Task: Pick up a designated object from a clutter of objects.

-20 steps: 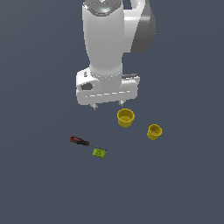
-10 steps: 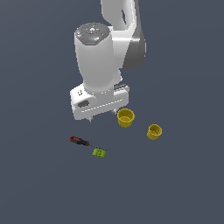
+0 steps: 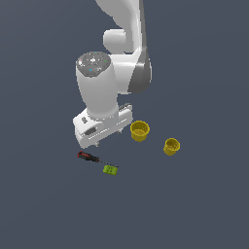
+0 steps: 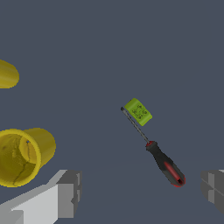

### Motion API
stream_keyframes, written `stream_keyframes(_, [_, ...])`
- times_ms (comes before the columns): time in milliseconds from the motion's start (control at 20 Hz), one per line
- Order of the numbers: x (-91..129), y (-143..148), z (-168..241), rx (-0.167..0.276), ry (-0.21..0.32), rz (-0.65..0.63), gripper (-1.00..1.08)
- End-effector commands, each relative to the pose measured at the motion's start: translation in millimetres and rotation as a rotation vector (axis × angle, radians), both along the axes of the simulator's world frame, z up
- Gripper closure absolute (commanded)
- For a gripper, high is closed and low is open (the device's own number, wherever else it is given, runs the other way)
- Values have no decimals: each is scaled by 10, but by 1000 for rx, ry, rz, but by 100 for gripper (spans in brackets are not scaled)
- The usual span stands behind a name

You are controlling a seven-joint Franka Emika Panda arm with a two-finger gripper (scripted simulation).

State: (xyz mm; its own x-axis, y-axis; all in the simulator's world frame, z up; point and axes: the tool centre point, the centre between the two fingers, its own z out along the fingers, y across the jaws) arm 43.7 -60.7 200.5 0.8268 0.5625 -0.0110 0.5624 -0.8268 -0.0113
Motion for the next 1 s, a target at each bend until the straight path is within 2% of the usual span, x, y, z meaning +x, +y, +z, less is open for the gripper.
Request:
stream_keyframes(0, [25, -61, -108, 0, -2, 57, -92])
stream_keyframes(950, [114, -505, -943, 2, -11, 481, -92])
